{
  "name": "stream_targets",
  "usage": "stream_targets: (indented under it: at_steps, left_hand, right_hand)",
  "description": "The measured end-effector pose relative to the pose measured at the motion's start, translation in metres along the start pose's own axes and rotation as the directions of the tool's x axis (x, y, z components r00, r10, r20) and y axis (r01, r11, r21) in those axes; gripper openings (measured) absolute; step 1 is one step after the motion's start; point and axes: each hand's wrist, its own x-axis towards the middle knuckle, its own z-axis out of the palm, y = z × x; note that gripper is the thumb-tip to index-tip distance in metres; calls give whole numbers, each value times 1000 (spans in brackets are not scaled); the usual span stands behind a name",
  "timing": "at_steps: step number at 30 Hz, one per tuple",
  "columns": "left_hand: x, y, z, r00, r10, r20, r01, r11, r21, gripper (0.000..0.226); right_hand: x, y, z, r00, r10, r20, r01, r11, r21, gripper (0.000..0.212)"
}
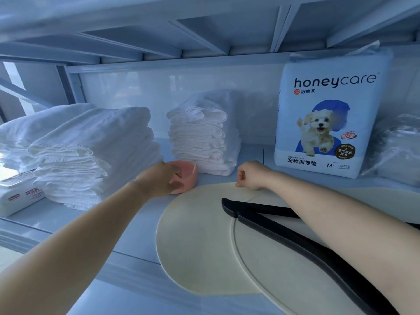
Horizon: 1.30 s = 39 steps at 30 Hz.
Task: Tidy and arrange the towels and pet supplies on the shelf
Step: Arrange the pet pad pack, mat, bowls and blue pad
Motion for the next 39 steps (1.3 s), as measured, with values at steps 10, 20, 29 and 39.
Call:
stream_targets:
  at_steps: [10, 20, 29, 39]
  left_hand:
    - [12, -5, 0, 1000, -28, -2, 28, 999, 31, 28]
    - [33, 57, -3, 977, 171, -125, -183, 978, -96, 29]
    - [73, 146, 14, 929, 348, 124, -311, 919, -244, 15]
    - [81, 174, 26, 875, 331, 354, -327, 942, -74, 31]
  right_hand:
    - [1, 41, -5, 987, 156, -30, -158, 987, -44, 28]
    - [-32, 87, -25, 992, 85, -98, -67, 983, 173, 16]
    - [-97, 161, -43, 976, 213, 36, -213, 977, -5, 23]
    - [-123, 219, -35, 941, 338, -24, -339, 938, -76, 33]
